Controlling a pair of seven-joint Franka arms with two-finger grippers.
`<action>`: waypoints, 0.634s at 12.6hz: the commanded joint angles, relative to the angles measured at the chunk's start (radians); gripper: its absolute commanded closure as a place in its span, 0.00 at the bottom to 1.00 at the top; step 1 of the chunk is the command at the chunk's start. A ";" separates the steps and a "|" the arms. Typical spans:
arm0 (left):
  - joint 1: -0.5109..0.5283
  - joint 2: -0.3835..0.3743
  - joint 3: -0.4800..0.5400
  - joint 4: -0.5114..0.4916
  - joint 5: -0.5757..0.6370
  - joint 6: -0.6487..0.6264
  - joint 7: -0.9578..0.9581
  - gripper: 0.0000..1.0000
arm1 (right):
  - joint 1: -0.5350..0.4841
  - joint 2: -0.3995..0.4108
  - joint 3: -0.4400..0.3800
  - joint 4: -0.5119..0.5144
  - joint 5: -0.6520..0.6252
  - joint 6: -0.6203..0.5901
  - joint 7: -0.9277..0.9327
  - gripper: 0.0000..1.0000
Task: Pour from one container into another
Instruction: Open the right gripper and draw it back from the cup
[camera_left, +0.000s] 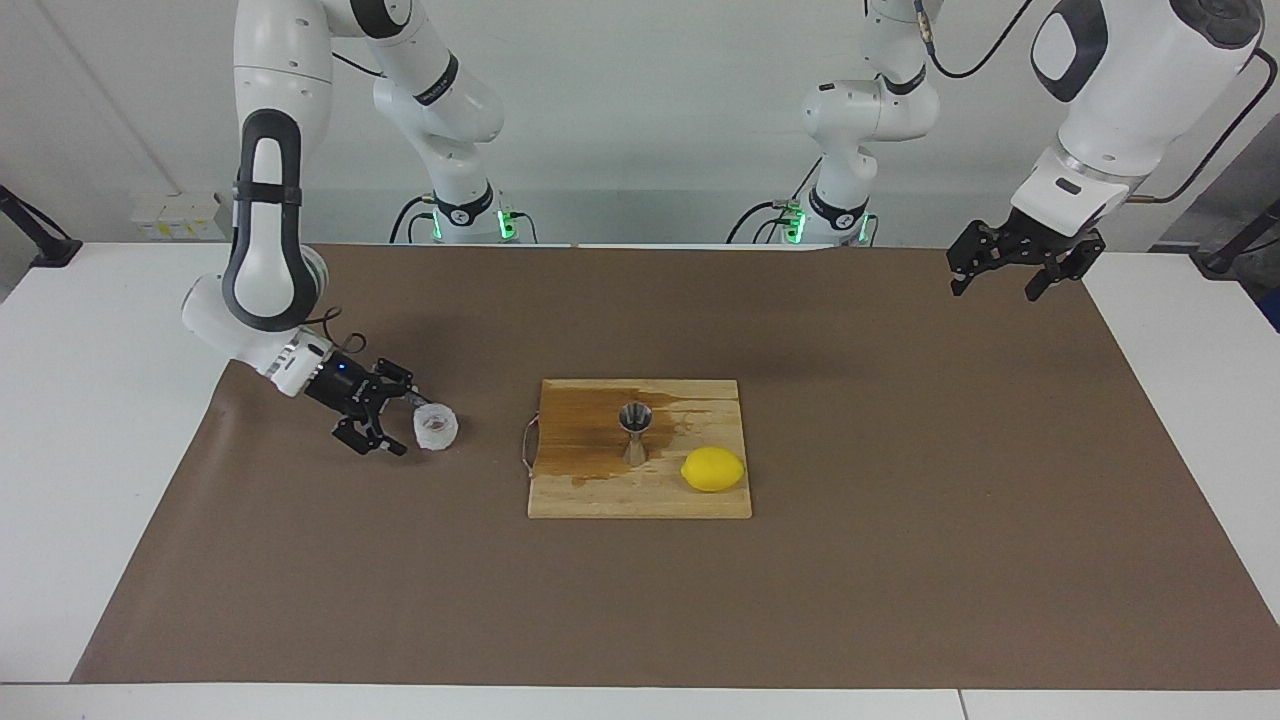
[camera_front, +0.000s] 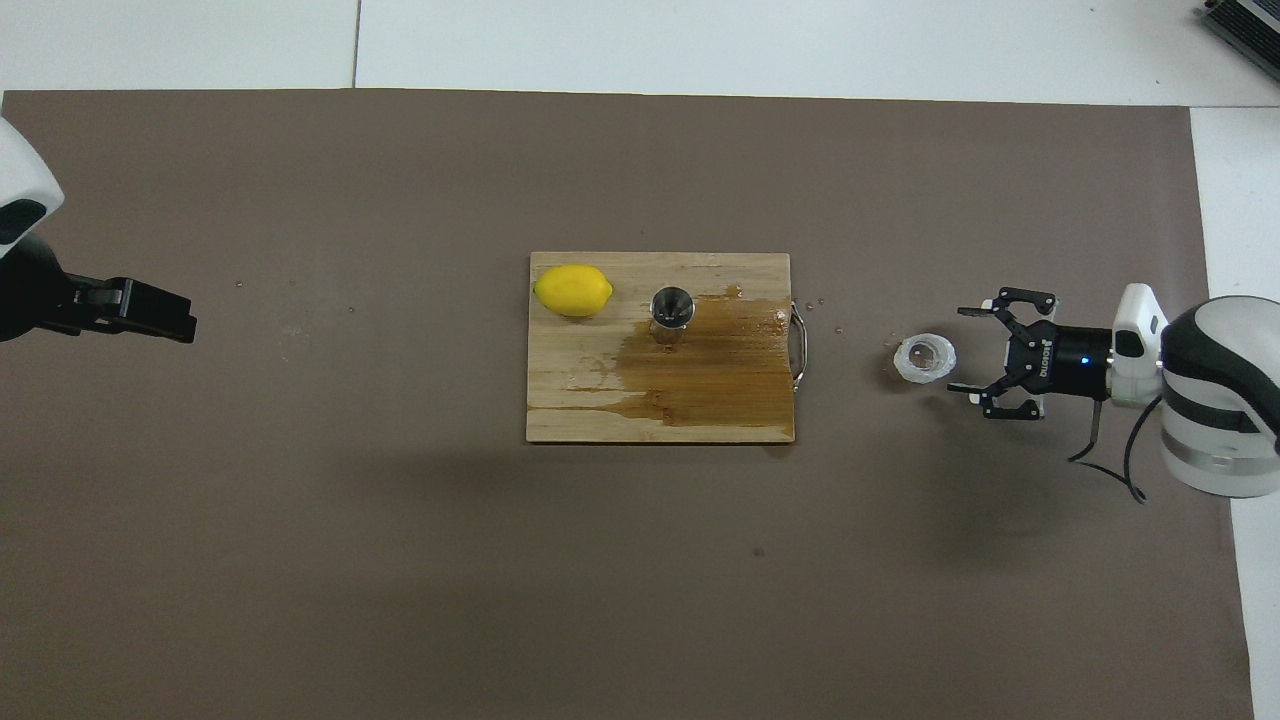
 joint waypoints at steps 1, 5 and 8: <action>0.009 -0.020 -0.003 -0.015 -0.009 -0.006 0.003 0.00 | -0.046 -0.091 0.004 -0.012 -0.141 -0.056 0.165 0.00; 0.009 -0.020 -0.003 -0.015 -0.009 -0.006 0.003 0.00 | -0.027 -0.157 0.008 0.012 -0.347 -0.060 0.618 0.00; 0.009 -0.020 -0.003 -0.015 -0.009 -0.006 0.003 0.00 | 0.026 -0.180 0.008 0.025 -0.518 -0.059 0.981 0.00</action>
